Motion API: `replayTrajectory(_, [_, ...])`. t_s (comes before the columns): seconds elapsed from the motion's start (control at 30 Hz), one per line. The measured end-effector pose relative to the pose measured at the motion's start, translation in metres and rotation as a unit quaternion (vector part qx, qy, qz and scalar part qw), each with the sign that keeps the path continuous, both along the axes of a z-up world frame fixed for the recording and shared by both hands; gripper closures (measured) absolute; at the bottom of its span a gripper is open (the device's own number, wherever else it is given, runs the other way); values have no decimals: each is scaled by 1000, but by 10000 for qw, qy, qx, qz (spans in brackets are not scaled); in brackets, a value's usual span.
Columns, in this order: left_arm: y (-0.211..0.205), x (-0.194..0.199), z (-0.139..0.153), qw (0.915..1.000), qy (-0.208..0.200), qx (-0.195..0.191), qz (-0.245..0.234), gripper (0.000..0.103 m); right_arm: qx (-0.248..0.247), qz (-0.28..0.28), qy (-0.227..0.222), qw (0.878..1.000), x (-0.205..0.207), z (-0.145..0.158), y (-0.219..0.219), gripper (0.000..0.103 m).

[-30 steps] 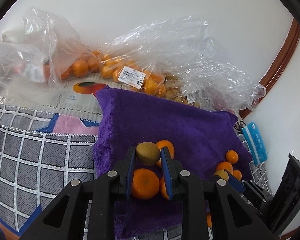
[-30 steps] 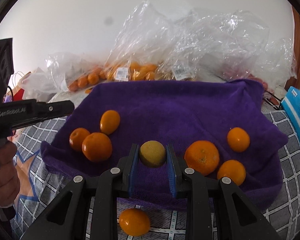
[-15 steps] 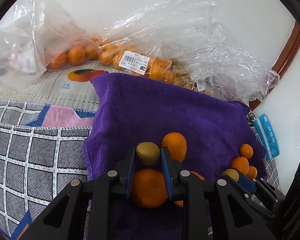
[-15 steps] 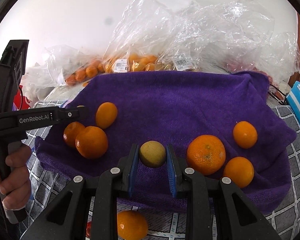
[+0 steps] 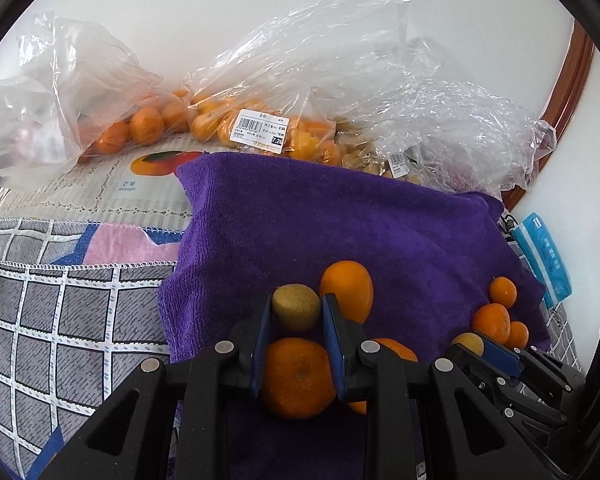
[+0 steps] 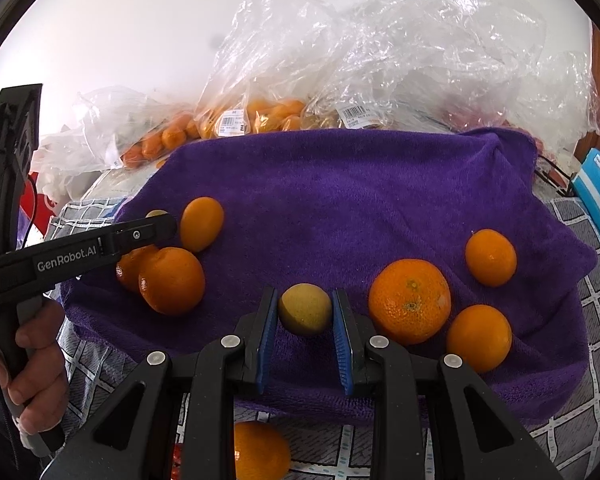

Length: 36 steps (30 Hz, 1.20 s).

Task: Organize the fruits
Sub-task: 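Open the right gripper while the left gripper opens, releasing both yellow fruits on the towel, then move the left gripper to the small red fruit and close on it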

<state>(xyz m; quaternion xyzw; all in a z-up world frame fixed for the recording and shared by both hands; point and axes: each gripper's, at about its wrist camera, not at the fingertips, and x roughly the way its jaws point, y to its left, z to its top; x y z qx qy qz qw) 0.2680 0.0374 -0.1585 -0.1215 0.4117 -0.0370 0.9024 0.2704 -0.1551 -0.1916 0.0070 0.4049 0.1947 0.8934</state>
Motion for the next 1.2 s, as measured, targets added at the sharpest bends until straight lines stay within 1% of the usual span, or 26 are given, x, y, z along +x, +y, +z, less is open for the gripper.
replayTrajectory(0.17, [-1, 0, 0, 10000, -28, 72, -13, 79, -119, 28, -39, 9999, -2, -1, 5, 76])
replayTrajectory(0.23, [-1, 1, 0, 10000, 12, 51, -35, 78, -71, 70, -45, 9999, -3, -1, 5, 76])
replayTrajectory(0.33, [3, 3, 2, 9998, 156, -80, -22, 78, 39, 105, -49, 9999, -4, 0, 3, 68])
replayTrajectory(0.4, [7, 1, 6, 9997, 189, -176, 40, 78, 82, 88, -114, 9999, -6, 3, 1, 58])
replayTrajectory(0.43, [9, -2, 10, 9996, 180, -203, 81, 78, 119, 81, -184, 9997, -8, 5, 0, 57])
replayTrajectory(0.5, [14, -10, 19, 9995, 135, -254, 157, 76, 180, 80, -297, 9994, -13, 10, -2, 56])
replayTrajectory(0.57, [20, -24, 29, 9993, 35, -302, 210, 70, 231, 87, -373, 9990, -17, 16, -3, 55])
replayTrajectory(0.6, [22, -33, 34, 9994, -50, -255, 240, 67, 226, 80, -397, 9989, -19, 20, -4, 55])
replayTrajectory(0.7, [26, -57, 46, 9986, -302, 81, 421, 67, 8, 17, -345, 9994, -25, 29, -1, 55])
replayTrajectory(0.77, [29, -69, 51, 9981, -353, 164, 476, 67, -18, 2, -356, 9994, -33, 35, -1, 55])
replayTrajectory(0.87, [32, -88, 59, 9979, -408, 95, 490, 67, 173, -143, -509, 9984, -53, 49, -10, 54])
replayTrajectory(0.97, [32, -109, 65, 9971, -519, 145, 535, 67, 252, -308, -591, 9975, -72, 63, -21, 54])
replayTrajectory(1.03, [30, -119, 65, 9970, -540, 126, 541, 67, 237, -440, -684, 9964, -87, 71, -31, 54])
replayTrajectory(1.1, [31, -131, 64, 9974, -517, 3, 495, 67, 199, -524, -812, 9951, -101, 77, -39, 54])
replayTrajectory(1.2, [29, -144, 57, 9980, -460, -91, 418, 67, 101, -728, -1014, 9921, -120, 80, -50, 54])
